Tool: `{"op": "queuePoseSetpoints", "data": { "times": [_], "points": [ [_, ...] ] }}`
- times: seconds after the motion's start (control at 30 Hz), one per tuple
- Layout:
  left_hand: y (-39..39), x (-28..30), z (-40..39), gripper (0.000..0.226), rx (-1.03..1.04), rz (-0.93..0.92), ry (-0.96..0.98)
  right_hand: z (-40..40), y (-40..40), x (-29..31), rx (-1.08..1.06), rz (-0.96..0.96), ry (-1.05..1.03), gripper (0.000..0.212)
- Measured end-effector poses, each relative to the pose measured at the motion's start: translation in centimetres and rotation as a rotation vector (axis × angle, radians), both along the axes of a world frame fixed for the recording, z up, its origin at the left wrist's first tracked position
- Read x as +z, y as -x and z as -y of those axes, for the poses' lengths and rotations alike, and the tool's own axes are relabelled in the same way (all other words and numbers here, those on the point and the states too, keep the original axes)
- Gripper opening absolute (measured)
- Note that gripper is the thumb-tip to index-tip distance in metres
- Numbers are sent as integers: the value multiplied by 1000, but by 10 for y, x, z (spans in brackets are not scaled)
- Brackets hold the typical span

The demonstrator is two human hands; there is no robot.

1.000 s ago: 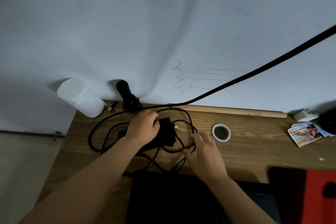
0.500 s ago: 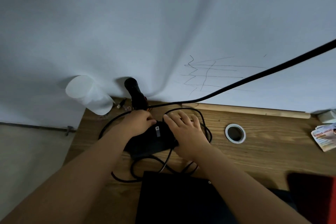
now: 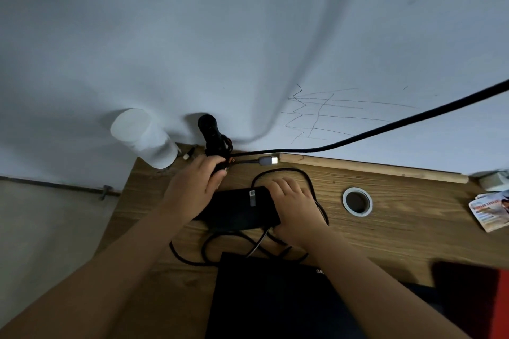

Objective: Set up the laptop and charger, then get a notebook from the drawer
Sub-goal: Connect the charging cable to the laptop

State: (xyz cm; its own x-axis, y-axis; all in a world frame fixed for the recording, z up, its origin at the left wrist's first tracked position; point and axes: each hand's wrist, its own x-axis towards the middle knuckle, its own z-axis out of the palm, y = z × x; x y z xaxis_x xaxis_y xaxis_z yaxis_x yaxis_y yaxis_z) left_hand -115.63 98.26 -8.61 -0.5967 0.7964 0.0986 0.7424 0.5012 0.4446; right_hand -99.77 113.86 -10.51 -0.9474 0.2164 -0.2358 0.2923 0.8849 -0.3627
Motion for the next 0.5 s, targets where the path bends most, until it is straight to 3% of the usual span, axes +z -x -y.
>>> {"op": "queuePoseSetpoints", "data": {
  "times": [0.2, 0.33, 0.5],
  "points": [
    [-17, -2, 36, 20, -92, 95, -18, 4, -18, 0, -65, -34, -19, 59],
    [-33, -1, 62, 23, -64, 186, -36, 8, -42, 6, -173, -49, 13, 60],
    [-63, -2, 79, 34, -216, 184, 147, 20, -65, 8, -162, -31, 19, 45]
  ]
}}
